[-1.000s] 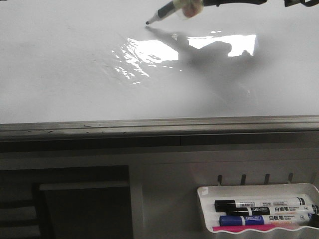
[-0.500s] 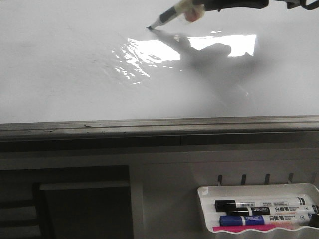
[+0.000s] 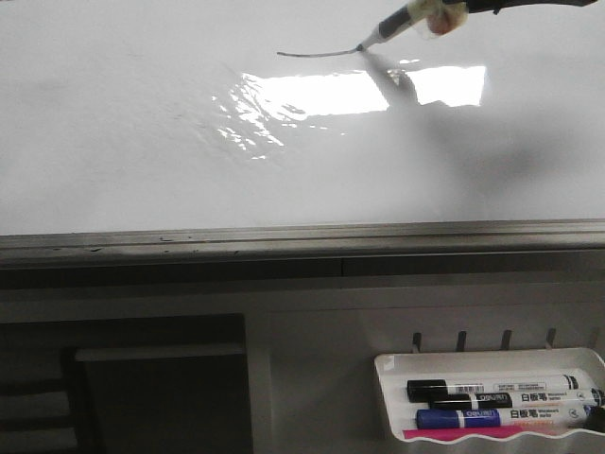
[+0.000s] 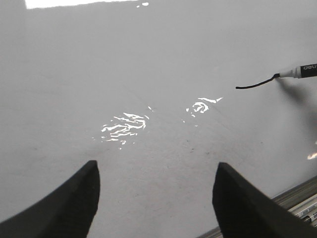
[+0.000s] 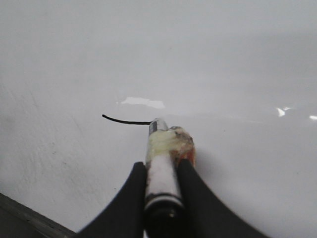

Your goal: Write number 7 on whiteboard

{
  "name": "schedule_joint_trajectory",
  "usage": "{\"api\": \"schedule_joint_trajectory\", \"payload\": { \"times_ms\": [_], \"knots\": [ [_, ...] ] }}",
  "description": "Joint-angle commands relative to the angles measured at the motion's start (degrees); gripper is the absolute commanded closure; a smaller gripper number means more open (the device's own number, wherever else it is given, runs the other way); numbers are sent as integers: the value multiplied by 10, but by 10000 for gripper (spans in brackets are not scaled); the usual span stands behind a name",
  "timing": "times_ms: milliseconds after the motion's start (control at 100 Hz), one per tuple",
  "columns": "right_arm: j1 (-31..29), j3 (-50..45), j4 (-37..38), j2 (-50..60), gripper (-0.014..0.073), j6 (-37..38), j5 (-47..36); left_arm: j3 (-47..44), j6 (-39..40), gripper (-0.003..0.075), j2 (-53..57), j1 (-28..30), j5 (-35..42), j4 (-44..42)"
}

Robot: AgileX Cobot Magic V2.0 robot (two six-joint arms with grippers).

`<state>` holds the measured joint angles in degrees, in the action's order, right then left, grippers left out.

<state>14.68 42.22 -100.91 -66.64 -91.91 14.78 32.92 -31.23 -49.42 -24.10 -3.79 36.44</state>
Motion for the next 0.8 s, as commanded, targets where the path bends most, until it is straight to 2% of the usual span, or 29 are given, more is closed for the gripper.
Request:
{"api": "schedule_joint_trajectory", "payload": {
  "times_ms": [0, 270, 410, 490, 630, 790],
  "knots": [
    [-8, 13, 4, 11, 646, -7, -6, 16, 6, 281, 7, 1, 38, 6],
    [-8, 2, 4, 9, 646, -3, 48, 16, 6, 281, 7, 1, 38, 6],
    [-6, -26, 4, -5, 646, 9, 101, 16, 6, 281, 7, 1, 38, 6],
    [6, -44, 4, -20, 646, 9, 140, 16, 6, 281, 7, 1, 38, 6],
    [37, -58, 7, -34, 646, 9, 148, 16, 6, 281, 7, 1, 38, 6],
    [41, -59, 15, -21, 646, 13, 191, 16, 6, 281, 7, 1, 38, 6]
  ]
}}
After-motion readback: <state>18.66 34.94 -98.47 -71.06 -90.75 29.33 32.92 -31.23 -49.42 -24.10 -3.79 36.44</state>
